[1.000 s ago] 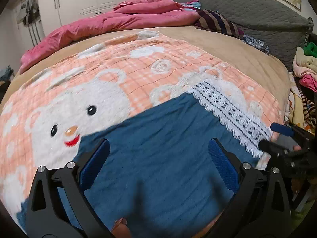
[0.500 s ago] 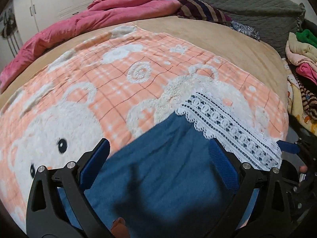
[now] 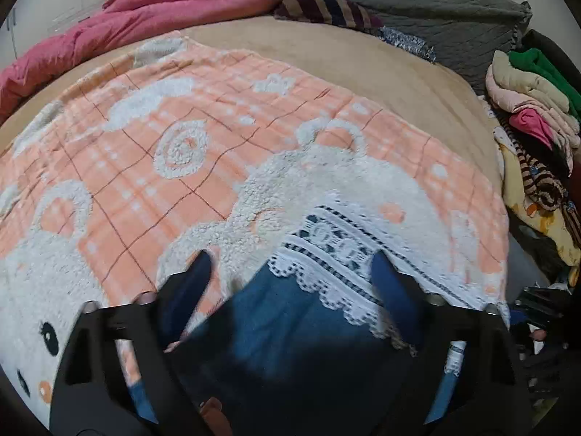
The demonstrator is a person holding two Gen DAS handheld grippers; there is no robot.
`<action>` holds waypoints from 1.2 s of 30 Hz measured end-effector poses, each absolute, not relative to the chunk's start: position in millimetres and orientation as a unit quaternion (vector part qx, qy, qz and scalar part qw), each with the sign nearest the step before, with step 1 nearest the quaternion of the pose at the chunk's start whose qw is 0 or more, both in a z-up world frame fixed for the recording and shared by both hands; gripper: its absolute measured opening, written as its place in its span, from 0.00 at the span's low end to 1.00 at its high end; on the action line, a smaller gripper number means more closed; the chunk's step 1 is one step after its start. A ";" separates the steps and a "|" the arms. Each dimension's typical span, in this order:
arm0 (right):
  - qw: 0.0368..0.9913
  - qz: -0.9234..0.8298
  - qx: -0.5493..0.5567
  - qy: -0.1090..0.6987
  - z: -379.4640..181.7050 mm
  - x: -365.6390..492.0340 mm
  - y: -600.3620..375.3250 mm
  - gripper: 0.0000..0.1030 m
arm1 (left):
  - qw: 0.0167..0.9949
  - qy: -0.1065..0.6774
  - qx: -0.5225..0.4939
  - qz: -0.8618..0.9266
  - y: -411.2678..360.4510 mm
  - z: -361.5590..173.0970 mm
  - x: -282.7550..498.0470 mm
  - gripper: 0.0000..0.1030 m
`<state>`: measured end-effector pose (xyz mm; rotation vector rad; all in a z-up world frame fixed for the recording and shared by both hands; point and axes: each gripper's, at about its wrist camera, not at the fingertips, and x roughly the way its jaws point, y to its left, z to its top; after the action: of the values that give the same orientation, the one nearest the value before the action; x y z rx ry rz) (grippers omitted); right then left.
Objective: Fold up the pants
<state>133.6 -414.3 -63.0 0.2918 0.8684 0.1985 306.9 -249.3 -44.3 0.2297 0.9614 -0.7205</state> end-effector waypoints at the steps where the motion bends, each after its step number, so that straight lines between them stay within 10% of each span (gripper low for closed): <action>1: 0.893 0.096 0.141 0.417 -62.7 132.9 -415.2 0.34 | 0.815 0.457 0.105 -0.341 -249.5 -48.0 311.2 0.70; 10: 0.890 0.105 0.145 0.419 -62.5 132.5 -415.5 0.38 | 0.780 0.483 0.079 -0.390 -253.5 -65.9 327.7 0.67; 18: 0.884 0.101 0.150 0.431 -68.0 136.2 -413.0 0.41 | 0.751 0.497 0.041 -0.432 -255.0 -67.5 324.0 0.30; 22: 0.889 0.111 0.139 0.421 -63.1 134.0 -410.1 0.25 | 0.754 0.492 0.039 -0.432 -253.2 -64.4 319.0 0.16; 36: 0.906 0.179 0.107 0.367 -20.9 121.7 -373.4 0.21 | 0.778 0.439 -0.021 -0.448 -192.7 -21.2 298.1 0.14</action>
<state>121.7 -373.4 -20.9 0.2205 0.7588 0.3706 298.1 -192.7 -21.2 -0.0462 0.9490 -0.9695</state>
